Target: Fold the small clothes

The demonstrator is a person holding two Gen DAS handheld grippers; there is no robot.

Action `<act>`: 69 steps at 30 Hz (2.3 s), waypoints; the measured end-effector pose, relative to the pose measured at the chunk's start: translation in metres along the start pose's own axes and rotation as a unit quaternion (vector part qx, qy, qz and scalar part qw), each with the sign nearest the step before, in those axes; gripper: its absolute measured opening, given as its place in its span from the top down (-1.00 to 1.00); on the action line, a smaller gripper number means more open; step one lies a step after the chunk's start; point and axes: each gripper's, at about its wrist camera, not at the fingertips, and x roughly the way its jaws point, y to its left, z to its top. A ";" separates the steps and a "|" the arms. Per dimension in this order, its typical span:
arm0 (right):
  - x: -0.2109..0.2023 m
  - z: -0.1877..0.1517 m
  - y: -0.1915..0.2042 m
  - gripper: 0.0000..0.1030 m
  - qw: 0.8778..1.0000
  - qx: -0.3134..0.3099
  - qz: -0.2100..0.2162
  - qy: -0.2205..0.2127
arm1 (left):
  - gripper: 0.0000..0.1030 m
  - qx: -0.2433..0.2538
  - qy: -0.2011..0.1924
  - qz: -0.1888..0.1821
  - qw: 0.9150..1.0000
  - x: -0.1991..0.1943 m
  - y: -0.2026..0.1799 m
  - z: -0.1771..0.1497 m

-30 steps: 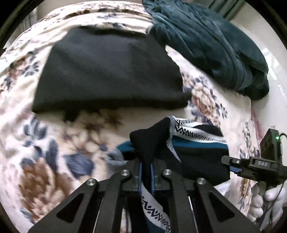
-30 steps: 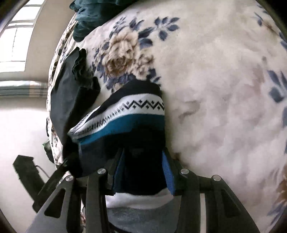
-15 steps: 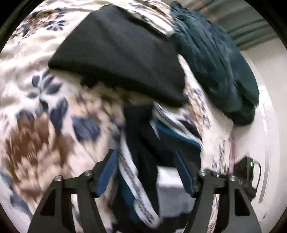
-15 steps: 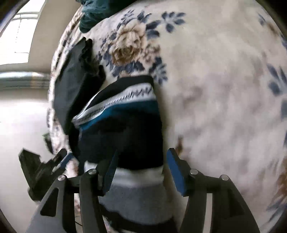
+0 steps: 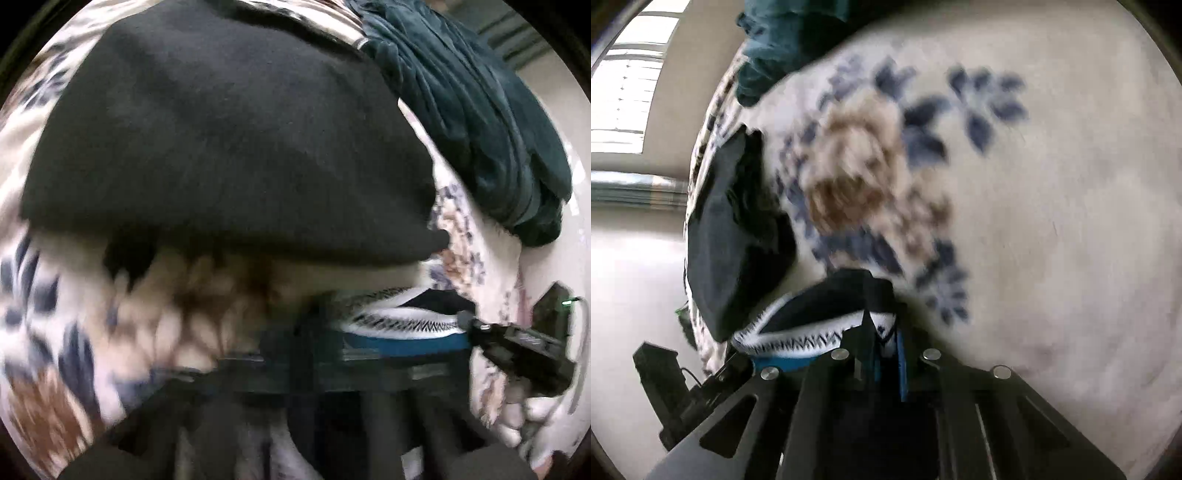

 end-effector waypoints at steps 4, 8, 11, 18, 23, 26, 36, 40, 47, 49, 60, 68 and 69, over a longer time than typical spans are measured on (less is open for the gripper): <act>0.010 0.004 0.001 0.85 0.999 -0.005 -0.035 -0.007 | 0.89 0.040 0.017 0.031 0.999 0.016 -0.002 0.012; 0.007 0.001 0.002 0.62 0.999 -0.010 -0.037 0.021 | 0.62 0.005 0.028 -0.008 1.000 -0.005 0.006 0.011; -0.022 -0.018 -0.001 0.07 1.000 -0.009 -0.017 0.019 | 0.06 -0.022 0.004 -0.050 0.999 -0.050 0.012 -0.016; -0.065 -0.092 -0.024 0.05 0.999 0.019 0.012 0.041 | -0.29 -0.075 0.061 -0.088 0.991 -0.061 0.007 -0.110; -0.067 -0.136 -0.034 0.05 0.998 0.036 0.009 0.054 | 0.71 -0.026 0.007 -0.050 0.998 -0.063 -0.002 -0.124; -0.061 -0.152 -0.045 0.05 0.997 0.049 0.010 0.064 | 0.72 -0.044 0.018 -0.028 0.999 -0.050 0.028 -0.118; -0.057 -0.171 -0.055 -0.01 0.995 0.062 0.038 0.071 | -0.24 -0.064 0.009 -0.105 0.992 -0.062 0.017 -0.092; -0.044 -0.170 -0.055 -0.24 0.996 0.035 -0.008 0.087 | -0.34 0.004 0.049 -0.018 0.999 -0.014 0.012 -0.091; -0.087 -0.192 -0.054 -0.27 0.996 0.009 0.005 0.093 | -0.34 -0.023 0.024 -0.066 0.997 -0.085 0.015 -0.118; -0.099 -0.209 -0.057 -0.27 0.995 0.009 0.017 0.103 | -0.34 -0.022 0.027 -0.067 0.997 -0.105 0.018 -0.144; -0.139 -0.356 -0.098 -0.27 0.982 0.018 0.025 0.187 | -0.35 -0.080 0.115 -0.013 0.990 -0.127 0.046 -0.335; -0.108 -0.452 -0.158 -0.27 0.965 0.070 0.051 0.249 | -0.34 -0.067 0.147 -0.019 0.987 -0.116 0.049 -0.403; -0.104 -0.460 -0.161 -0.27 0.964 0.074 0.063 0.249 | -0.31 -0.054 0.142 -0.016 0.988 -0.116 0.046 -0.407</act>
